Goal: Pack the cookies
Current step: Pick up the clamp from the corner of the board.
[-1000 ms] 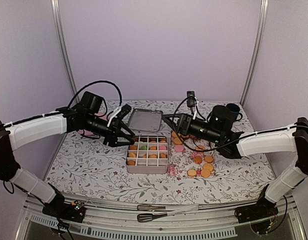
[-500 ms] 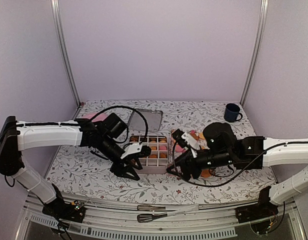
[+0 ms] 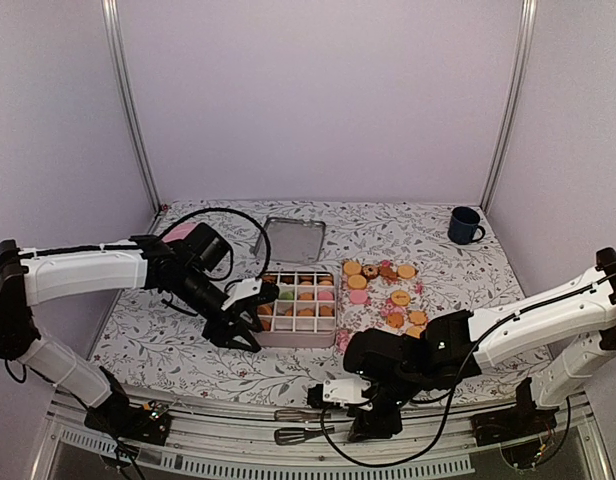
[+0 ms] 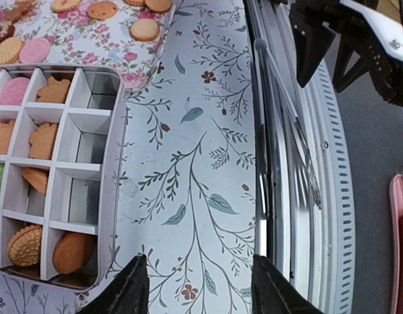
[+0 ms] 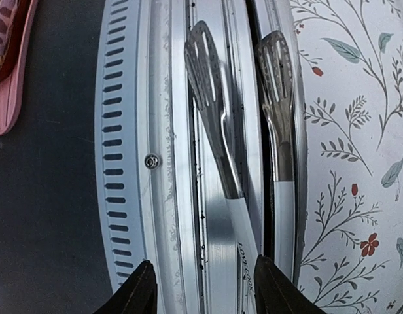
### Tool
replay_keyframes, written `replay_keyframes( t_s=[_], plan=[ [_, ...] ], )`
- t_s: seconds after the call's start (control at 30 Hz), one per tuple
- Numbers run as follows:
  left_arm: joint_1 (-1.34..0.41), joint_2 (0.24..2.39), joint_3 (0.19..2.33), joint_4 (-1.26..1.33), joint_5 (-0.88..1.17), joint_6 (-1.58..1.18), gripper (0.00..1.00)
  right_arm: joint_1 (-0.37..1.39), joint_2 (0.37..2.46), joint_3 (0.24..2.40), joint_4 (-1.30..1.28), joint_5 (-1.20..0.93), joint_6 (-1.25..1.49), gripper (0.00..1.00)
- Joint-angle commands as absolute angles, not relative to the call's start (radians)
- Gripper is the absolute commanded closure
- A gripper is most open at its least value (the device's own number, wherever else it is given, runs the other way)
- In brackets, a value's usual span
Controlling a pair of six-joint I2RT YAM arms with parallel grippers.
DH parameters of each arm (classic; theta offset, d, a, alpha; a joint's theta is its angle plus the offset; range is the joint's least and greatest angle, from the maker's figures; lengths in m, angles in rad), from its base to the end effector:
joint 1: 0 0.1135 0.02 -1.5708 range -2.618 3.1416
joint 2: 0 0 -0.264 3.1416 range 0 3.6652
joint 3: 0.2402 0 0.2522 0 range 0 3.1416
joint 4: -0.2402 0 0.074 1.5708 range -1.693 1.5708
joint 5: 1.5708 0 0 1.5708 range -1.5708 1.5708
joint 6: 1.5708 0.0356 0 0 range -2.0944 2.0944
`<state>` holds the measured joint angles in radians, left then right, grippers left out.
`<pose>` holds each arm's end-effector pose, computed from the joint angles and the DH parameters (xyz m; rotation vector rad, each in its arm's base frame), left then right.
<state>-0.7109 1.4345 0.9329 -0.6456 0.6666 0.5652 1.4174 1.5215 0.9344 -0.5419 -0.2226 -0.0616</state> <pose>0.1900 -0.1927 0.2169 1.7159 1.9868 -0.9450 0.0366 0.2884 0.1932 -1.9830 2.0673 0.6526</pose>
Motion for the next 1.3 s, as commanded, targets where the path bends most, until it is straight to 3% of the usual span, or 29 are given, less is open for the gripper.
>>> replay_keyframes(
  t_s=[0.0,0.27,0.93,1.1,1.27],
  plan=[
    [-0.672,1.422,0.923,-0.670,0.705,0.584,0.46,1.416,1.576,0.972,-0.557,-0.238,-0.185,0.50],
    [-0.637,1.403,0.919,-0.684,0.713,0.589,0.47,1.417,1.669,0.984,-0.525,-0.203,-0.268,0.56],
    [-0.634,1.399,0.904,-0.681,0.735,0.572,0.48,1.401,1.710,0.994,-0.506,-0.192,-0.302,0.56],
    [-0.634,1.398,0.902,-0.681,0.736,0.577,0.48,1.401,1.715,0.988,-0.516,-0.207,-0.292,0.68],
    [-0.634,1.399,0.903,-0.682,0.732,0.580,0.48,1.402,1.700,0.988,-0.528,-0.198,-0.284,0.88]
  ],
)
